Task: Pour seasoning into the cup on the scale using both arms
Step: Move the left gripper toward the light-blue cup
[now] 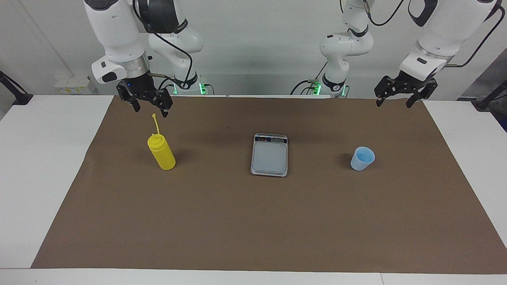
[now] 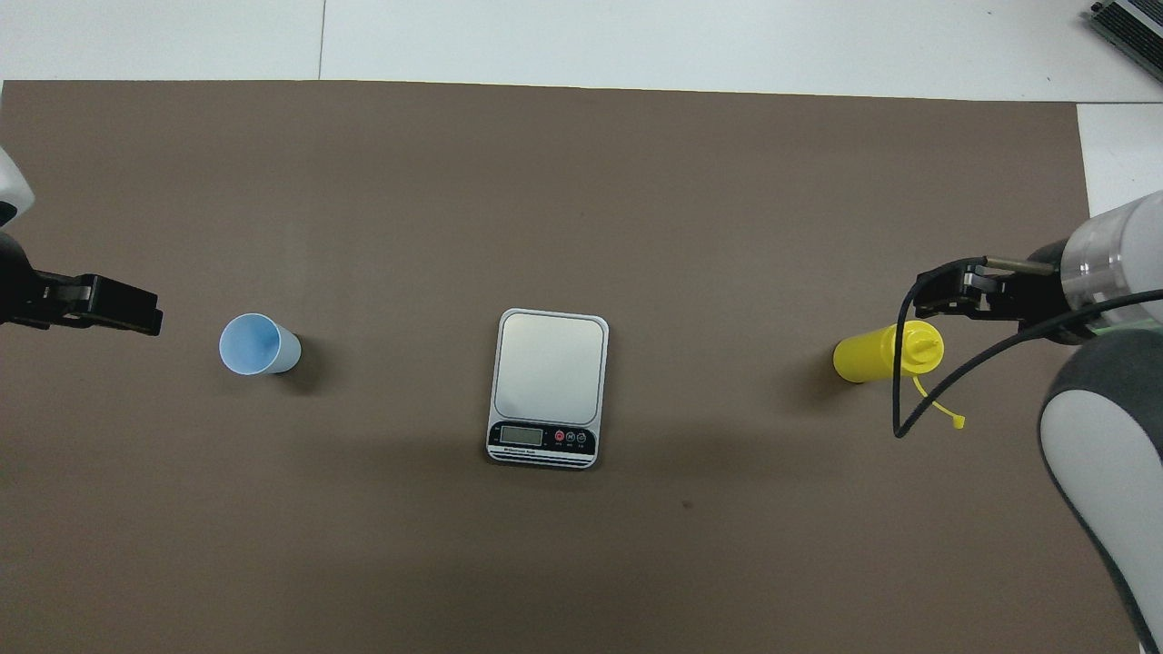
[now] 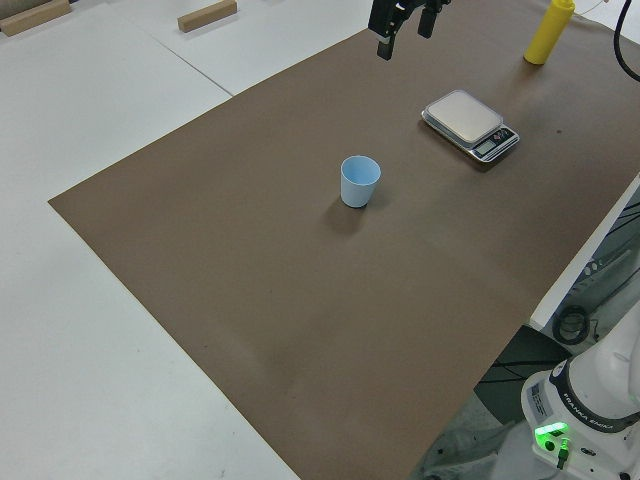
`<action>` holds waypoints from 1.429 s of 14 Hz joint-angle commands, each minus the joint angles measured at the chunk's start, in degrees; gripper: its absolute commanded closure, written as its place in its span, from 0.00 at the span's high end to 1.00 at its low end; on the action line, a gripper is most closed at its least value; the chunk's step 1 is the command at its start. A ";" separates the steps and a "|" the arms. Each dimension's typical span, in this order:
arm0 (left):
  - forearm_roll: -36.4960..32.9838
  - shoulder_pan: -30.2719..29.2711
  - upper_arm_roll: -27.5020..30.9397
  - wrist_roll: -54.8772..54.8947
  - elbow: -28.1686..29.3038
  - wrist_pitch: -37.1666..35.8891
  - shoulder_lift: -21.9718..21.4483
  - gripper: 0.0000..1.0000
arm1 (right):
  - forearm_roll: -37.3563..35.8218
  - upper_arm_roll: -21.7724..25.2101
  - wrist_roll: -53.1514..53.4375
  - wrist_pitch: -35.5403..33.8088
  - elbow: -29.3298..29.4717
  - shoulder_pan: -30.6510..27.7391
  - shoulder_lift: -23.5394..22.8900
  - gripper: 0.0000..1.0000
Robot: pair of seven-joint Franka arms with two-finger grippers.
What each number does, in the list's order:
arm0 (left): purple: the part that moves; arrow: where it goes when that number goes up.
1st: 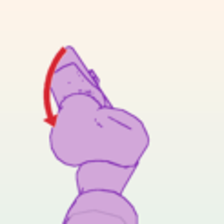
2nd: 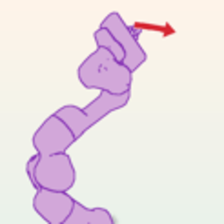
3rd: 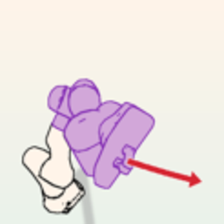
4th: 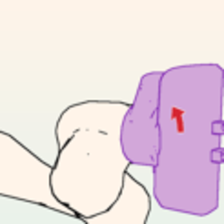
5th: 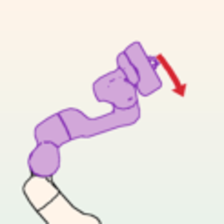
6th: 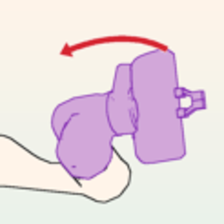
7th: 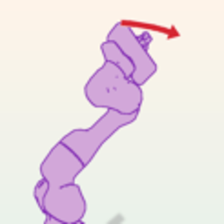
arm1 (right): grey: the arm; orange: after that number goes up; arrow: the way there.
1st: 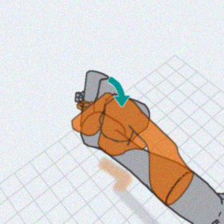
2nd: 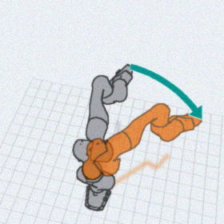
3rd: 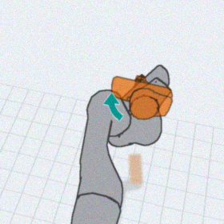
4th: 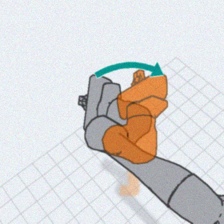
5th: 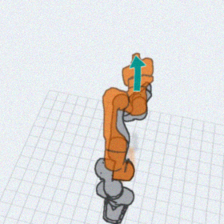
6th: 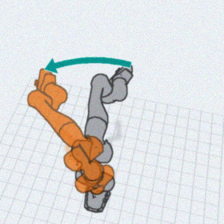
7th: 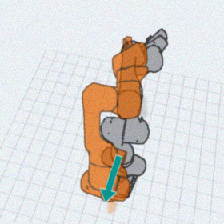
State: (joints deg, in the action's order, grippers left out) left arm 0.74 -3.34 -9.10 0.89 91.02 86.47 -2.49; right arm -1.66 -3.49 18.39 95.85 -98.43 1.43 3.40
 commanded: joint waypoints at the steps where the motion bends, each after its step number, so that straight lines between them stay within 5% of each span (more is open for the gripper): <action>1: -0.92 -0.09 0.14 0.78 -0.05 -0.78 -0.76 1.00 | -0.18 0.16 -0.73 -0.49 -0.54 -0.03 0.64 1.00; 11: -0.92 -0.70 0.23 0.78 5.74 5.09 -2.87 1.00 | -0.18 0.16 -0.81 -0.49 -0.54 -0.03 0.64 1.00; 20: -0.66 -4.30 0.31 0.26 24.98 25.48 -3.23 1.00 | -0.18 0.16 -0.73 -0.49 -0.54 -0.03 0.64 1.00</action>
State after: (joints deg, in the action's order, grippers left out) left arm 0.68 -6.59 -8.47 1.02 111.13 107.84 -4.01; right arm -1.66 -3.49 18.39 95.85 -98.43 1.43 3.40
